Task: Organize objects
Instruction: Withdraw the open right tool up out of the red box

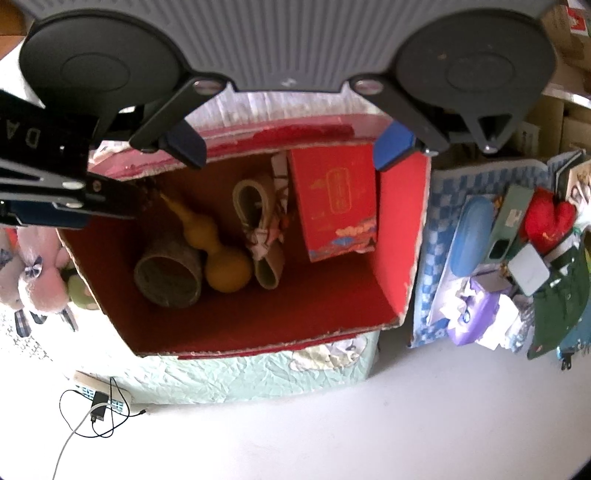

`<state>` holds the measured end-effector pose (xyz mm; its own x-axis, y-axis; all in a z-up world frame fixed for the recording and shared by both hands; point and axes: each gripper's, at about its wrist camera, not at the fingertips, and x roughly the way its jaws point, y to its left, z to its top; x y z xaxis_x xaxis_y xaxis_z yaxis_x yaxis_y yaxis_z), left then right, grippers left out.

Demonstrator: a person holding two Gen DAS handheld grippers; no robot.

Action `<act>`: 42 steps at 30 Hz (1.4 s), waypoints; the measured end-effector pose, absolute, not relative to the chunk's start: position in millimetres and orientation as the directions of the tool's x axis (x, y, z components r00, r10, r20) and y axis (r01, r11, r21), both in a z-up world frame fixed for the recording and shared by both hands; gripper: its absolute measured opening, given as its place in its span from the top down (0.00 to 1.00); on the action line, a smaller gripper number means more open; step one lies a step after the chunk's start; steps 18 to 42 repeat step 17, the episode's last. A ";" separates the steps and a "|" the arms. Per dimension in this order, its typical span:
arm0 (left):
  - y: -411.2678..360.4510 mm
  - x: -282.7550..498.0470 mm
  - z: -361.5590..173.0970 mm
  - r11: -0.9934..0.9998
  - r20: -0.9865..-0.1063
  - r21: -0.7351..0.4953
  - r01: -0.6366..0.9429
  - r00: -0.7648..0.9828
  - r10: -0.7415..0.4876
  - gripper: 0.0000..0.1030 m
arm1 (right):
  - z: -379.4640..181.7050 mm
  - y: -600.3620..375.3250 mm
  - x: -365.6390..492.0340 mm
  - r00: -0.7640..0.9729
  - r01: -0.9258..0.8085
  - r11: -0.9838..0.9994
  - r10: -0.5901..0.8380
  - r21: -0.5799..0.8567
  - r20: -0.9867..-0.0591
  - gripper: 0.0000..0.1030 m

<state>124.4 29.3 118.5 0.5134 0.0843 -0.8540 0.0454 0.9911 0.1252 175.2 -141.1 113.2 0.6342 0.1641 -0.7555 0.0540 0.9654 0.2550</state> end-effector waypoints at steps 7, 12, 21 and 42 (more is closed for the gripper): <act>30.1 123.9 121.7 0.992 -0.841 0.121 0.018 0.533 0.093 0.06 | 115.1 -142.0 174.1 0.663 0.085 0.967 0.125 0.240 -0.738 0.51; 30.0 129.7 123.9 0.992 -0.823 0.125 0.024 0.560 0.091 0.06 | 116.7 -142.3 176.0 0.684 0.094 0.967 0.110 0.236 -0.722 0.51; 28.1 130.5 127.1 0.985 -0.785 0.172 0.011 0.605 0.130 0.06 | 116.2 -142.6 178.3 0.691 0.099 0.967 0.102 0.234 -0.715 0.51; 28.1 130.5 127.1 0.985 -0.785 0.172 0.011 0.605 0.130 0.06 | 116.2 -142.6 178.3 0.691 0.099 0.967 0.102 0.234 -0.715 0.51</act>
